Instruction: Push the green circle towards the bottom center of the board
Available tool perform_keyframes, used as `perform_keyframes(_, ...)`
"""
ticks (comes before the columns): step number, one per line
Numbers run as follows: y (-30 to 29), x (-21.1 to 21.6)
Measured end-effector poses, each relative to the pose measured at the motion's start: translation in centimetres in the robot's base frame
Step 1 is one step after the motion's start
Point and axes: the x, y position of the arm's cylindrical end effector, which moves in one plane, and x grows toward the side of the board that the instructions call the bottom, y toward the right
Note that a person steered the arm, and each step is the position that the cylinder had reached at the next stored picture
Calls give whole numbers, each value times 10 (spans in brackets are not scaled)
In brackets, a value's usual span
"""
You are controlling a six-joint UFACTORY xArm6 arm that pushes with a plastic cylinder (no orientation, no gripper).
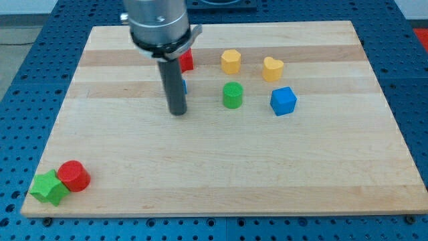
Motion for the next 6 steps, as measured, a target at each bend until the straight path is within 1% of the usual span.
perform_keyframes(2, 55, -50)
perform_keyframes(3, 79, -58)
perform_keyframes(5, 77, -35)
perform_keyframes(6, 79, -16)
